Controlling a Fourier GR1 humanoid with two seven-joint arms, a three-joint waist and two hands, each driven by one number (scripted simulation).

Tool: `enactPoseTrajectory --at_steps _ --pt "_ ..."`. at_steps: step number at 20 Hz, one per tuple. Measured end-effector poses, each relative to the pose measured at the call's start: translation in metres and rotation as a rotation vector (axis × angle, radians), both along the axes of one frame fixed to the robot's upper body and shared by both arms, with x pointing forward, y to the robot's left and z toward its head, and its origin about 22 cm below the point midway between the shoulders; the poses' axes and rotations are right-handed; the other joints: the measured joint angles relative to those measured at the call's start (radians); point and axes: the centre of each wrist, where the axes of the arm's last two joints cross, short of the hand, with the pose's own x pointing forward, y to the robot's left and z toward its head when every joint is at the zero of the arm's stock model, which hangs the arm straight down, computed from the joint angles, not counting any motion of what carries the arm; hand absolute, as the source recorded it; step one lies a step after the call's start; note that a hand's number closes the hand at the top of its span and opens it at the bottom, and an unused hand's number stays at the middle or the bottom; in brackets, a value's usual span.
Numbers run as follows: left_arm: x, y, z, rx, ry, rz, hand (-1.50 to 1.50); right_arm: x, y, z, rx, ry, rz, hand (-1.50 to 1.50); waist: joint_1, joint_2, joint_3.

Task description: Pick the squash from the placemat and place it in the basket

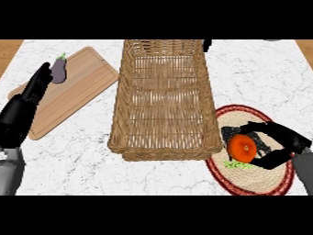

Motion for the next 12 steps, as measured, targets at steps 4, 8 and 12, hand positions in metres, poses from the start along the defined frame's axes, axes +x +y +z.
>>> enactPoseTrajectory --at_steps 4,8,12 --pt "-0.002 -0.003 -0.006 0.002 -0.002 -0.001 0.00 -0.001 0.008 -0.004 -0.019 -0.046 0.001 1.50 -0.003 -0.002 -0.005" --pt "-0.001 -0.003 -0.009 -0.001 -0.003 0.002 0.00 0.000 0.013 -0.008 -0.027 -0.102 -0.001 1.50 -0.003 -0.003 -0.006" --pt "-0.002 -0.010 -0.010 -0.001 -0.004 -0.005 0.00 0.009 0.016 -0.005 -0.065 -0.167 -0.024 1.50 0.001 0.000 -0.003"
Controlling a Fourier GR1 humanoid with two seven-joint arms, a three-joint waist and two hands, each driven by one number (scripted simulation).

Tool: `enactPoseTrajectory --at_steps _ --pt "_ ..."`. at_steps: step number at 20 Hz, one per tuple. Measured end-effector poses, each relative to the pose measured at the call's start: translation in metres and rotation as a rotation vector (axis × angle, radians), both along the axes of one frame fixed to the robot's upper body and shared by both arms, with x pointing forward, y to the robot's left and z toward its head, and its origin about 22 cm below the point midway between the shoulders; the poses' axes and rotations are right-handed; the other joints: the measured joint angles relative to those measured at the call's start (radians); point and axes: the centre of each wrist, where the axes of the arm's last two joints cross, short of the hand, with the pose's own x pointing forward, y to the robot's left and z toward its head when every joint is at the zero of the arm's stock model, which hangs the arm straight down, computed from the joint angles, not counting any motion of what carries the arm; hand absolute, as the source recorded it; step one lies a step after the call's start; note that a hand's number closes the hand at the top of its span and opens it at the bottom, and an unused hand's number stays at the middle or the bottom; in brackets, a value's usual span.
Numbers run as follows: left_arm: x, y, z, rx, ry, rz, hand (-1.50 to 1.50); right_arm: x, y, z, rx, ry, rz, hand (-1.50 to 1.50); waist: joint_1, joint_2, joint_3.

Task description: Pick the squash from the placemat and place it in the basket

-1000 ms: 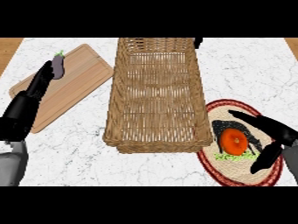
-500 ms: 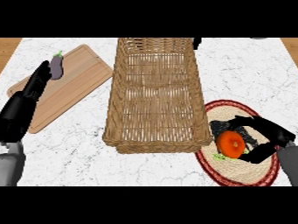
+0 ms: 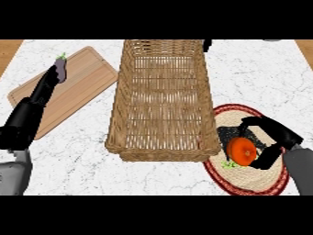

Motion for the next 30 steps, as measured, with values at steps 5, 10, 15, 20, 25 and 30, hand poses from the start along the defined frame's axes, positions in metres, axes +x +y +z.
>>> enactPoseTrajectory --at_steps 5,10,15,20,25,30 --pt "0.002 -0.002 0.006 0.000 -0.009 -0.022 0.00 0.024 -0.029 0.043 -0.365 -0.149 -0.064 1.50 0.026 0.014 0.011" --pt "0.004 -0.001 0.010 0.000 -0.009 -0.033 0.00 0.044 -0.049 0.079 -0.630 -0.324 -0.183 1.50 0.034 0.018 0.015" --pt "0.006 0.005 0.010 0.003 -0.005 -0.014 0.00 0.068 -0.043 0.118 -0.499 -0.555 -0.320 1.50 0.021 0.014 0.016" --pt "0.005 0.005 0.007 0.002 0.005 -0.005 0.00 0.089 -0.023 0.167 -0.167 -0.713 -0.348 1.50 0.010 0.007 0.016" --pt "0.005 0.006 0.006 -0.004 0.008 0.003 0.00 0.099 0.001 0.233 0.015 -0.804 -0.286 1.50 0.001 0.004 0.015" --pt "0.005 0.014 0.006 -0.004 0.009 0.007 0.00 0.100 0.045 0.290 0.114 -0.793 -0.189 1.50 -0.002 0.002 0.014"
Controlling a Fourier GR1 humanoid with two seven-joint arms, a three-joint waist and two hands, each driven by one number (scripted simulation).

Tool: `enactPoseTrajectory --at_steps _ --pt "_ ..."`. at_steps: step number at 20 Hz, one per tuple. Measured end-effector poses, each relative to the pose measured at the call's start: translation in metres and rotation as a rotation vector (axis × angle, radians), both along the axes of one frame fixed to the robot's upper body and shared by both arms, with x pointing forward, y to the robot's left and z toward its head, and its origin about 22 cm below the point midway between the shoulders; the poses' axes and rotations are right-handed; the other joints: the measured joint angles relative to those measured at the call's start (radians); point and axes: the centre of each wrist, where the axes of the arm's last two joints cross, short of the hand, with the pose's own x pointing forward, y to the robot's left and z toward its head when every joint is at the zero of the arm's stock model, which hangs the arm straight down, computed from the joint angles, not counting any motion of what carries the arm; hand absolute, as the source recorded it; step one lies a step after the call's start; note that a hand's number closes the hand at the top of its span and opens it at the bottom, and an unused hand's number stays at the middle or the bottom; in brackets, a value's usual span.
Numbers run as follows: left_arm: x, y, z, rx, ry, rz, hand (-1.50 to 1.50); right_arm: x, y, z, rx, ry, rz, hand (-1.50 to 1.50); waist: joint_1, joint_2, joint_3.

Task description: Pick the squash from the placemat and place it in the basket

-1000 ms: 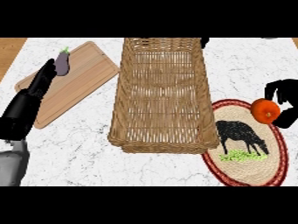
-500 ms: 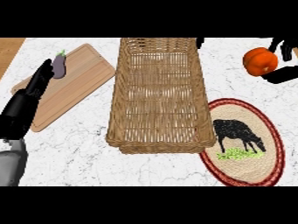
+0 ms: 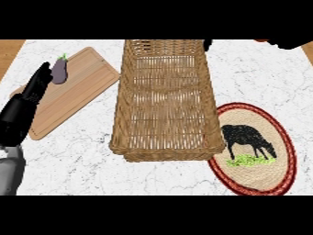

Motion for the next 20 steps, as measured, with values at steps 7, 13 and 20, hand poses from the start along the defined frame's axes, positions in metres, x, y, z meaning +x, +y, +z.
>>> enactPoseTrajectory --at_steps 7,13,20 --pt "-0.005 -0.003 0.000 0.005 0.003 -0.006 0.00 -0.009 0.070 0.061 -0.010 0.063 0.090 1.50 0.005 0.001 0.000" --pt "-0.001 -0.006 0.001 0.009 -0.010 -0.007 0.00 -0.014 0.137 0.074 -0.029 0.146 0.112 1.50 0.009 0.004 0.000" --pt "0.003 -0.009 0.004 0.000 -0.005 -0.011 0.00 -0.011 0.183 0.076 -0.113 0.264 0.124 1.50 0.012 0.006 0.000"
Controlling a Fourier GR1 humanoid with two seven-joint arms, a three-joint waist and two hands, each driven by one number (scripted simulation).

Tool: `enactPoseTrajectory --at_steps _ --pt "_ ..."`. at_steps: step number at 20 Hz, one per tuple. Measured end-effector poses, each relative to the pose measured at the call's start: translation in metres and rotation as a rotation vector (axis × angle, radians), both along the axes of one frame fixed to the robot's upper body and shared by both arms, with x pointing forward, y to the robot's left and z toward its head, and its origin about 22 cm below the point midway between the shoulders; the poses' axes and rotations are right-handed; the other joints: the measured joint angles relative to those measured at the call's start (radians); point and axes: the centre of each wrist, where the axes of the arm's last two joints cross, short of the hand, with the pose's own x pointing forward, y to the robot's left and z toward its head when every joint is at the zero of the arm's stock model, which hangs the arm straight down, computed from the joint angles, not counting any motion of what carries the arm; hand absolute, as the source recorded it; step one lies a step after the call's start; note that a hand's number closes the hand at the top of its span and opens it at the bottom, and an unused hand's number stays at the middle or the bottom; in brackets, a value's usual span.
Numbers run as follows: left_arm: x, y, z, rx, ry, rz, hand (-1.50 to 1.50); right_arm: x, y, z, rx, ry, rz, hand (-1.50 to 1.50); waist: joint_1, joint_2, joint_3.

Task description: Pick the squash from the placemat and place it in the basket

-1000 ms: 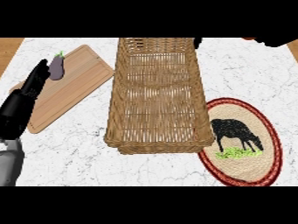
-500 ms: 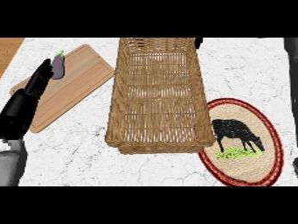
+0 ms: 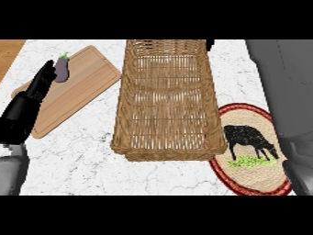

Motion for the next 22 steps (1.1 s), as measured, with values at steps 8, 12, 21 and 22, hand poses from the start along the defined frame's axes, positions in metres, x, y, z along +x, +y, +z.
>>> enactPoseTrajectory --at_steps 8,12,21,22 --pt "-0.008 0.000 -0.004 0.003 -0.001 -0.001 0.00 0.002 0.026 -0.024 -0.223 0.077 -0.052 1.50 0.001 0.000 0.000" --pt "-0.004 -0.005 -0.005 0.005 0.001 -0.001 0.00 0.005 0.022 -0.026 -0.356 0.046 -0.083 1.50 -0.001 0.001 0.000" --pt "-0.003 0.000 -0.005 0.005 -0.004 0.003 0.00 0.010 0.025 -0.035 -0.416 0.124 -0.003 -1.50 -0.002 0.001 0.000" --pt "-0.003 0.001 -0.004 0.005 -0.002 0.004 0.00 0.011 0.027 -0.034 -0.403 0.133 0.006 -1.50 -0.001 0.001 0.000"
